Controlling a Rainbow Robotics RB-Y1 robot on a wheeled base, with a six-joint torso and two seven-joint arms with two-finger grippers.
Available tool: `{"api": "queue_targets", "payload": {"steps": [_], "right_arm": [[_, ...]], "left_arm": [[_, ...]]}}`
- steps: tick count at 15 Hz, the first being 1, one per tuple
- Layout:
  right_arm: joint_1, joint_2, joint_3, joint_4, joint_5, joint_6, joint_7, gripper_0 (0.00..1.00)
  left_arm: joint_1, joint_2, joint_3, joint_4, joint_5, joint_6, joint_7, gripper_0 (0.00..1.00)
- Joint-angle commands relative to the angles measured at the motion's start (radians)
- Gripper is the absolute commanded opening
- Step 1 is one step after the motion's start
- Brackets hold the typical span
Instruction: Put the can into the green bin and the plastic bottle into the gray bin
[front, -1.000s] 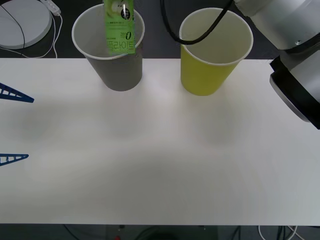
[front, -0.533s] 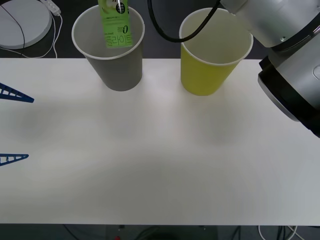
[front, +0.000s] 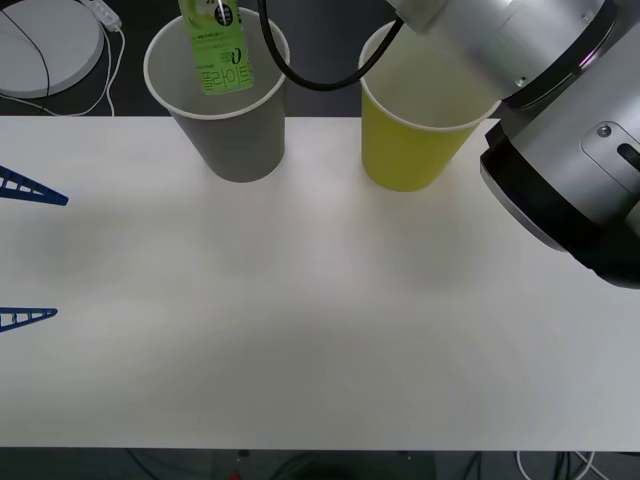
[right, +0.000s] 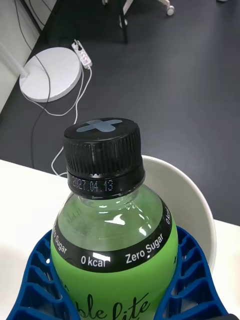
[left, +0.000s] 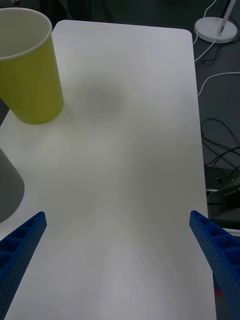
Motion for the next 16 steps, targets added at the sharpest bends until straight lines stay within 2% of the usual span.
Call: {"api": "queue_targets", "payload": {"steps": [1, 7, 13, 14, 15, 16], "right_arm": [[-0.004, 0.015, 0.000, 0.016, 0.013, -0.005, 0.025, 0.00], [-0.041, 0.048, 0.000, 0.094, 0.013, -0.015, 0.049, 0.00], [-0.041, 0.051, 0.000, 0.100, 0.015, -0.021, 0.032, 0.00], [-0.041, 0.051, 0.000, 0.099, 0.015, -0.021, 0.026, 0.10], [-0.041, 0.051, 0.000, 0.099, 0.018, -0.021, 0.017, 0.83], [-0.041, 0.051, 0.000, 0.099, 0.016, -0.021, 0.014, 1.00]], "left_arm": [[0.000, 0.000, 0.000, 0.000, 0.000, 0.000, 0.000, 1.00], [0.000, 0.000, 0.000, 0.000, 0.000, 0.000, 0.000, 1.00], [0.000, 0.000, 0.000, 0.000, 0.000, 0.000, 0.000, 1.00], [0.000, 0.000, 0.000, 0.000, 0.000, 0.000, 0.000, 1.00], [0.000, 0.000, 0.000, 0.000, 0.000, 0.000, 0.000, 1.00], [0.000, 0.000, 0.000, 0.000, 0.000, 0.000, 0.000, 1.00]]}}
